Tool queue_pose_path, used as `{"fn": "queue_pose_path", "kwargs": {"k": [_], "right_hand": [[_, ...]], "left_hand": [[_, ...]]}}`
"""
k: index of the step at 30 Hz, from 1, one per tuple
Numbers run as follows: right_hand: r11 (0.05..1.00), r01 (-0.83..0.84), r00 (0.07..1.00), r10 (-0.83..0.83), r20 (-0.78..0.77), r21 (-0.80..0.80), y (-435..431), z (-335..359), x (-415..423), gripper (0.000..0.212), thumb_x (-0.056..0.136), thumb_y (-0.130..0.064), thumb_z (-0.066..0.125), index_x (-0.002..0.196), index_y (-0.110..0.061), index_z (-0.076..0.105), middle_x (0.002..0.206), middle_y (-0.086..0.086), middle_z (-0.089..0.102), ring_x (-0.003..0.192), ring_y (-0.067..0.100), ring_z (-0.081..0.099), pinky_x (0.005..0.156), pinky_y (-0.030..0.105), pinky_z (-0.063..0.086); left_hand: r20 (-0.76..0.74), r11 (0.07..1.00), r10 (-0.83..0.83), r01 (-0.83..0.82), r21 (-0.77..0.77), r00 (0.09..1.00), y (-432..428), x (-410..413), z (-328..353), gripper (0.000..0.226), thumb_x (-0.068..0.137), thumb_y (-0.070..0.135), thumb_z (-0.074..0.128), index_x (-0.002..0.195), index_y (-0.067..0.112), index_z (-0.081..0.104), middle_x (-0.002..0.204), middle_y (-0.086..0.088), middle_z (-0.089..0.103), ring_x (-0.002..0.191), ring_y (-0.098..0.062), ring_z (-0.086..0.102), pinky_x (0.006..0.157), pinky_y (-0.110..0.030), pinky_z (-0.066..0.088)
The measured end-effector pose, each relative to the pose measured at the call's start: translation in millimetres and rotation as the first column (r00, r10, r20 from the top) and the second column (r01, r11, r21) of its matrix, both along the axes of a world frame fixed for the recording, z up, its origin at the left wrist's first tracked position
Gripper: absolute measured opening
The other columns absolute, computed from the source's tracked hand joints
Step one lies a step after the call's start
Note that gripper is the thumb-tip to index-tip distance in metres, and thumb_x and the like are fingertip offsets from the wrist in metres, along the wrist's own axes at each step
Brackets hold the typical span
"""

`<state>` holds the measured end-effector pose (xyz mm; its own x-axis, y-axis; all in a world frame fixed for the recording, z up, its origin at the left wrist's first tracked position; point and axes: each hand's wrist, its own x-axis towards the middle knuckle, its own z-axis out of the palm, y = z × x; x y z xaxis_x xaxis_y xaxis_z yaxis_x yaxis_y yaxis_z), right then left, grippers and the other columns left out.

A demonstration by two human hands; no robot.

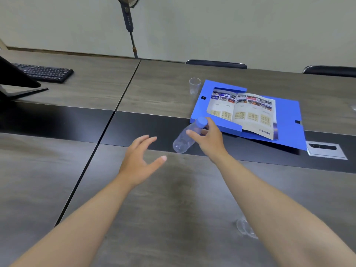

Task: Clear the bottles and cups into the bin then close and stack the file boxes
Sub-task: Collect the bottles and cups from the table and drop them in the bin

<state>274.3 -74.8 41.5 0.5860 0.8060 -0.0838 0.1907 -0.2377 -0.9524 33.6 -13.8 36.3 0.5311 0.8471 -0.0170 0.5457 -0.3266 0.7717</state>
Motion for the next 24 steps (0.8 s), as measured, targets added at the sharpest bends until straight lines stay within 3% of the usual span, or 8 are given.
{"fn": "queue_pose_path", "kwargs": {"k": [6,9,12,16,18,20,22,24], "right_hand": [[0.989,-0.084,0.984,0.101,-0.149,0.118,-72.0,41.5,-35.2,0.042,0.070,-0.039,0.085,0.105,-0.030,0.064,0.104,0.000,0.073,0.098,0.022,0.071,0.086,0.053,0.059],[0.976,-0.138,0.964,0.172,-0.203,0.169,-102.4,58.7,-44.2,0.038,0.073,-0.027,0.086,0.106,-0.027,0.065,0.110,0.004,0.072,0.101,0.028,0.071,0.086,0.058,0.058],[0.964,-0.171,0.957,0.212,-0.200,0.206,-122.3,66.7,-47.5,0.037,0.076,-0.022,0.084,0.107,-0.022,0.064,0.112,0.004,0.073,0.101,0.028,0.071,0.089,0.056,0.057],[0.947,-0.257,0.942,0.290,-0.169,0.195,-148.8,60.6,-38.6,0.046,0.079,-0.032,0.080,0.121,-0.026,0.061,0.122,0.001,0.067,0.110,0.019,0.068,0.097,0.048,0.055],[0.964,-0.238,0.964,0.250,-0.096,0.119,-166.3,46.2,-25.8,0.055,0.082,-0.038,0.079,0.131,-0.027,0.055,0.133,-0.008,0.060,0.119,0.009,0.062,0.103,0.042,0.051],[0.987,-0.154,0.983,0.158,0.093,-0.050,-189.3,22.6,-9.9,0.064,0.081,-0.046,0.079,0.137,-0.029,0.051,0.140,-0.013,0.052,0.128,0.004,0.051,0.109,0.042,0.045],[0.967,-0.101,0.944,0.168,0.284,-0.235,-213.4,-4.6,3.9,0.078,0.077,-0.056,0.077,0.143,-0.029,0.045,0.149,-0.009,0.040,0.139,0.012,0.037,0.116,0.043,0.036],[0.902,-0.129,0.899,0.281,0.335,-0.412,-235.7,-28.3,10.0,0.090,0.075,-0.059,0.078,0.150,-0.034,0.035,0.162,-0.003,0.018,0.149,0.021,0.015,0.118,0.043,0.029]], "left_hand": [[-0.024,0.976,-0.208,0.209,0.061,0.978,-36.2,36.1,39.4,0.109,0.063,0.072,0.073,0.154,0.047,0.018,0.163,0.015,0.021,0.152,-0.005,0.015,0.119,-0.052,0.028],[0.045,0.958,-0.285,0.286,-0.016,0.957,-57.7,46.2,51.6,0.115,0.068,0.054,0.086,0.157,0.044,0.014,0.162,0.018,0.023,0.148,0.002,0.021,0.120,-0.048,0.030],[0.143,0.940,-0.301,0.318,-0.122,0.943,-76.5,49.6,54.7,0.113,0.066,0.051,0.088,0.156,0.044,0.019,0.153,0.016,0.044,0.138,0.005,0.041,0.116,-0.038,0.038],[0.204,0.929,-0.286,0.323,-0.183,0.936,-102.8,47.3,47.2,0.082,0.070,0.044,0.086,0.142,0.038,0.047,0.136,0.018,0.061,0.126,-0.005,0.059,0.105,-0.044,0.049],[0.201,0.943,-0.229,0.268,-0.199,0.952,-114.0,41.4,43.9,0.070,0.068,0.045,0.086,0.130,0.042,0.055,0.126,0.019,0.066,0.115,-0.003,0.064,0.098,-0.038,0.053],[0.189,0.949,-0.156,0.200,-0.243,0.970,-122.2,32.9,39.3,0.060,0.067,0.049,0.083,0.121,0.042,0.058,0.116,0.018,0.069,0.106,-0.001,0.065,0.091,-0.029,0.051],[0.189,0.940,-0.110,0.164,-0.300,0.976,-127.1,24.3,34.4,0.051,0.069,0.052,0.077,0.115,0.037,0.061,0.108,0.014,0.071,0.101,-0.005,0.067,0.087,-0.029,0.052],[0.187,0.934,-0.100,0.157,-0.321,0.977,-130.9,18.3,30.6,0.042,0.072,0.049,0.075,0.107,0.029,0.062,0.097,0.016,0.070,0.091,-0.005,0.067,0.084,-0.030,0.050]]}}
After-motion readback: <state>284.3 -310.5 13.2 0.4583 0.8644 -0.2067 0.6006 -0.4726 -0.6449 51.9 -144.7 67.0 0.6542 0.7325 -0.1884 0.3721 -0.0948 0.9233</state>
